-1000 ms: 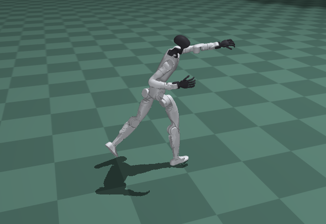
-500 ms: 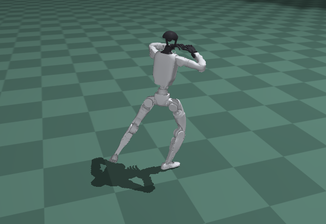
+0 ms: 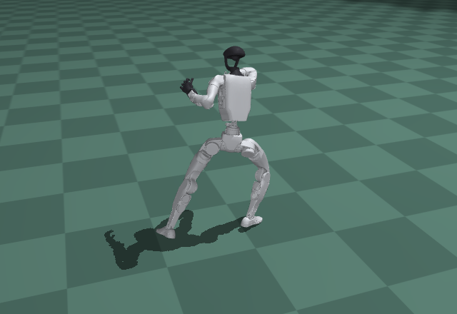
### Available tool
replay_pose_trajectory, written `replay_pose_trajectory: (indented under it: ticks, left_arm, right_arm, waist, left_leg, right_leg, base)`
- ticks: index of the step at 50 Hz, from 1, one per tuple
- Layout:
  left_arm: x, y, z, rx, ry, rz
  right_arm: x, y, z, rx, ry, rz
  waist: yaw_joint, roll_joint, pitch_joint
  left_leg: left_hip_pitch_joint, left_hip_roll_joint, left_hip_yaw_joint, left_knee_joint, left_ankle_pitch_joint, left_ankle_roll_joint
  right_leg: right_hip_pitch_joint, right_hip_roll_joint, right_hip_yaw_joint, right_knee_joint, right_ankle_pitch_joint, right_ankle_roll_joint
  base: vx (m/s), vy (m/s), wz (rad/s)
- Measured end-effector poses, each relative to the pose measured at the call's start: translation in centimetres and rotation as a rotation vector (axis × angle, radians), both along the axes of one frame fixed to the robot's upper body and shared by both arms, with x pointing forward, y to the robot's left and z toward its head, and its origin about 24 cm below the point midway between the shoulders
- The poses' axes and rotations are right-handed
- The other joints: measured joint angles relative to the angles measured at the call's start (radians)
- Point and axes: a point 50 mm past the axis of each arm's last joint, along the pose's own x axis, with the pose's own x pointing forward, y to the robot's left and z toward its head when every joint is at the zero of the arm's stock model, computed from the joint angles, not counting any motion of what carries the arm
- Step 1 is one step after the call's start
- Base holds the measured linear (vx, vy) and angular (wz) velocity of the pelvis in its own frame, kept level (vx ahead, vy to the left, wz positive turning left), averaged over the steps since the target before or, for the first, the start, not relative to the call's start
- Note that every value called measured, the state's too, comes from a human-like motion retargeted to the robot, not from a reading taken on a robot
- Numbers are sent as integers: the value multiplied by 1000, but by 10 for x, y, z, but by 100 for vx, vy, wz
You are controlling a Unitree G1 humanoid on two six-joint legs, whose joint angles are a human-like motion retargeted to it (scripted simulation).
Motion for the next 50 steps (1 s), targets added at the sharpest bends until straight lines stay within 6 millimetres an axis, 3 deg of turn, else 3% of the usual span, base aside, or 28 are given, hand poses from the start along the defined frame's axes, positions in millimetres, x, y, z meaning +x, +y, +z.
replay_pose_trajectory:
  ticks: [2,4,7,9,10,12,14,16,19,20,22,23,25,28,31,32,35,37,40,41,45,47,50]
  left_arm:
    - [15,-21,26,3,-167,-134]
    - [26,-50,56,-6,-343,-307]
    - [20,-108,98,53,-606,-614]
    - [6,-144,115,229,-710,-814]
    - [-1,-160,119,341,-752,-903]
    - [-17,-191,122,613,-831,-1055]
    - [-33,-215,121,914,-950,-1150]
    - [-49,-234,118,1178,-1106,-1184]
    - [-70,-249,115,1429,-1319,-1216]
    - [-78,-251,116,1477,-1387,-1213]
    - [-90,-252,119,1471,-1307,-1334]
    - [-91,-255,121,1543,-1420,-1239]
    - [-94,-258,122,1548,-1462,-1231]
    - [-101,-260,117,1510,-1496,-1301]
    - [-103,-265,118,1472,-1607,-1233]
    - [-105,-266,121,1407,-1644,-1224]
    - [-115,-267,141,985,-1793,-1183]
    - [-112,-273,130,1289,-1620,-1286]
    - [-100,-274,140,1233,-1529,-1231]
    - [-91,-270,141,1222,-1470,-1215]
    - [-41,-240,139,1235,-1195,-1072]
    - [-11,-207,138,1241,-1017,-898]
    - [21,-139,139,1206,-816,-529]
  right_arm:
    - [9,-9,0,23,34,-81]
    - [23,-19,-2,58,107,-203]
    - [48,-40,-9,137,320,-414]
    - [65,-53,-18,233,515,-522]
    - [72,-62,-23,283,616,-575]
    - [81,-76,-34,336,776,-666]
    - [88,-86,-44,348,865,-742]
    - [93,-92,-50,340,891,-809]
    - [102,-103,-55,373,894,-899]
    - [105,-107,-57,387,892,-935]
    - [112,-123,-58,461,902,-1024]
    - [114,-130,-61,500,927,-1052]
    - [116,-147,-63,592,950,-1129]
    - [108,-166,-71,780,1033,-1168]
    - [105,-171,-77,875,1100,-1161]
    - [104,-171,-78,901,1110,-1155]
    - [106,-169,-81,981,1121,-1133]
    - [108,-167,-83,949,1137,-1129]
    - [110,-164,-84,975,1136,-1115]
    - [111,-164,-85,984,1135,-1115]
    - [107,-176,-91,1034,1115,-1179]
    - [98,-189,-103,1117,1129,-1252]
    - [80,-207,-121,1236,1097,-1403]
  waist:
    - [-62,11,-30]
    - [-133,46,-52]
    - [-289,149,-64]
    - [-450,177,-62]
    - [-531,188,-62]
    - [-709,193,-81]
    - [-901,189,-54]
    - [-1094,182,-8]
    - [-1339,169,35]
    - [-1404,172,39]
    - [-1444,173,60]
    - [-1454,155,64]
    - [-1427,119,76]
    - [-1362,62,93]
    - [-1336,28,101]
    - [-1327,19,107]
    - [-1302,-6,122]
    - [-1273,-11,140]
    - [-1248,-26,131]
    - [-1236,-29,116]
    - [-1140,-17,39]
    - [-1045,-12,-5]
    - [-834,8,-47]
  left_leg:
    - [2,-17,47,47,-34,11]
    - [14,-9,104,110,-34,35]
    - [76,39,152,224,20,100]
    - [100,25,84,308,63,127]
    - [98,-5,17,354,77,127]
    - [56,-148,-164,427,54,75]
    - [37,-275,-238,485,2,35]
    - [21,-330,-180,533,-59,55]
    - [18,-322,61,556,-196,143]
    - [23,-316,154,548,-250,172]
    - [59,-317,340,489,-326,195]
    - [66,-323,409,456,-344,193]
    - [75,-335,499,391,-364,172]
    - [36,-311,508,357,-408,145]
    - [-21,-242,470,350,-440,138]
    - [-39,-212,454,350,-450,136]
    - [-94,-112,409,338,-479,132]
    - [-120,-44,410,301,-420,108]
    - [-151,35,421,304,-267,78]
    - [-168,46,407,345,-262,69]
    - [-247,16,297,472,-333,79]
    - [-280,-33,237,483,-357,113]
    - [-332,-98,158,477,-364,167]
  right_leg:
    - [-39,-39,-81,-74,-11,-10]
    - [-29,-16,-147,-137,-57,-55]
    - [11,144,-81,-226,-78,-91]
    - [43,272,-7,-309,-43,-87]
    - [63,335,28,-365,-19,-75]
    - [105,436,103,-513,28,-43]
    - [181,518,192,-684,81,-15]
    - [262,569,290,-839,134,5]
    - [351,588,434,-985,184,38]
    - [369,584,481,-1013,193,50]
    - [406,588,607,-1066,211,74]
    - [420,589,675,-1088,218,82]
    - [465,586,830,-1147,237,98]
    - [538,538,1017,-1258,271,114]
    - [570,488,1117,-1296,270,128]
    - [574,478,1142,-1296,264,127]
    - [583,457,1201,-1296,243,95]
    - [589,452,1229,-1296,228,69]
    - [605,436,1257,-1296,197,32]
    - [612,422,1254,-1296,184,29]
    - [653,357,1129,-1296,156,67]
    - [696,326,955,-1289,166,100]
    - [739,314,701,-1236,195,134]
  base:
    - [14,1,-115]
    - [22,-13,-180]
    - [37,-19,-270]
    - [46,-12,-339]
    - [48,-4,-355]
    - [50,1,-354]
    - [47,6,-357]
    - [46,9,-342]
    - [49,14,-330]
    - [50,18,-368]
    - [48,21,-420]
    - [45,23,-443]
    - [42,26,-447]
    - [35,32,-373]
    - [25,38,-266]
    - [19,41,-223]
    - [14,42,-184]
    - [9,43,-127]
    - [9,44,-66]
    - [10,47,-12]
    - [13,46,76]
    - [18,37,166]
    - [20,30,192]
